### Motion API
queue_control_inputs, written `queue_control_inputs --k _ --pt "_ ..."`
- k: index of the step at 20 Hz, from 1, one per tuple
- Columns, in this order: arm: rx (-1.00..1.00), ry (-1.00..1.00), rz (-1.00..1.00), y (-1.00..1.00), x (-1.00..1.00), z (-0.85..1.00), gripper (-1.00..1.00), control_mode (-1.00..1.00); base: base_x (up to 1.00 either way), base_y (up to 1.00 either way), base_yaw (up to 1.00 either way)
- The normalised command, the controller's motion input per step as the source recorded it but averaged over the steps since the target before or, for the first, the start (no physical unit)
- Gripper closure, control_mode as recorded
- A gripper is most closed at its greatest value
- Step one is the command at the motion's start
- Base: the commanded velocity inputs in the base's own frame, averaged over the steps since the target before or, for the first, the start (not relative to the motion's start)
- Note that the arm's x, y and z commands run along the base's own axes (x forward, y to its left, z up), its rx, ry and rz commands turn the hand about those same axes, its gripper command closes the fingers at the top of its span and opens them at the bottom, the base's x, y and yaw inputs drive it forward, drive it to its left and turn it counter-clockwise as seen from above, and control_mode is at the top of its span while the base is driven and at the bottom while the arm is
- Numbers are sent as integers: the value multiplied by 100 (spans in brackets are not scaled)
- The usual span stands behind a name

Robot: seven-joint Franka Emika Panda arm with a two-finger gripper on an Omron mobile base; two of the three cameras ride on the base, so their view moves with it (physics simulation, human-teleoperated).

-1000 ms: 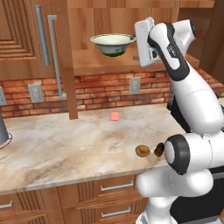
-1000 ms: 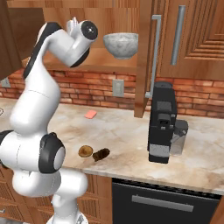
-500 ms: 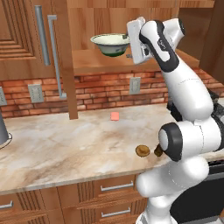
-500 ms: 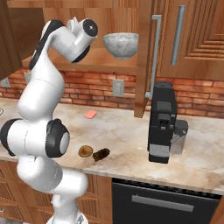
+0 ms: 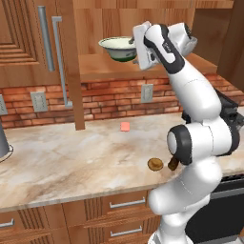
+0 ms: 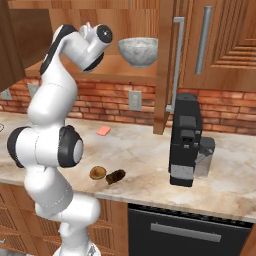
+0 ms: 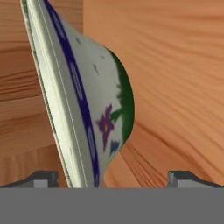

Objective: Pick both bowls and place them on the counter. Then place the bread in one bowl and place the sweet potato in the other bowl.

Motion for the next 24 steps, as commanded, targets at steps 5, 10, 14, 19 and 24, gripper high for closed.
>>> queue_control_inputs --k 5,10,14,19,24 --pt "0 0 0 0 41 -3 -100 -100 0 0 0" --pt "0 0 0 0 35 1 -100 -100 0 0 0" --pt "-3 0 0 0 16 -1 -100 -100 0 0 0" --pt "-6 0 0 3 7 -13 -100 -100 0 0 0" --pt "-9 -1 0 13 2 -23 100 -100 0 0 0"
